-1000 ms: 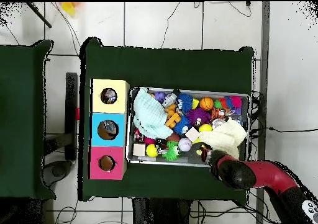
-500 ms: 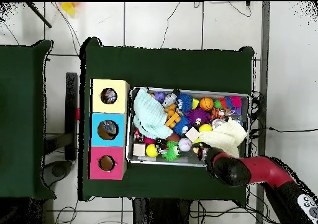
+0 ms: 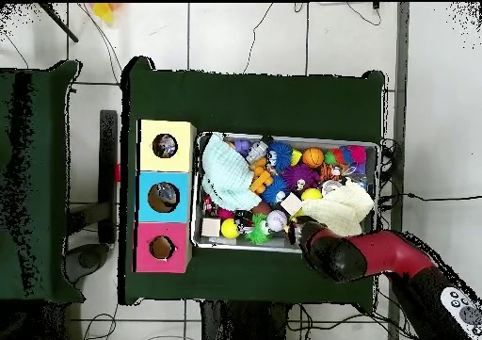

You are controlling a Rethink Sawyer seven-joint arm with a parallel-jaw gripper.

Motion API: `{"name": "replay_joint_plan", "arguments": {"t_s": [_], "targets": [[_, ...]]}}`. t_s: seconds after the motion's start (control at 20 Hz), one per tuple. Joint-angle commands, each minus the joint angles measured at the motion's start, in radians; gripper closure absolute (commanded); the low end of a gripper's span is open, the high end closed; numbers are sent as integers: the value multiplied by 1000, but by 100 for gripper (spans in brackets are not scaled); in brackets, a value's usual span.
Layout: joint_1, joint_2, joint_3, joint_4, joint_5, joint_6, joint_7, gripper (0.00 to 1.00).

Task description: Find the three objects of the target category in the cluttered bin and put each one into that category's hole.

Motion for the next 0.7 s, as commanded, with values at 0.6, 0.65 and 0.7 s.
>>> {"name": "replay_joint_plan", "arguments": {"t_s": [0.6, 0.65, 0.7], "targets": [[57, -175, 61, 125, 162, 78, -107, 100], [66, -188, 62, 131, 170, 79, -99, 100], [73, -203, 65, 140, 183, 76, -85, 100]]}}
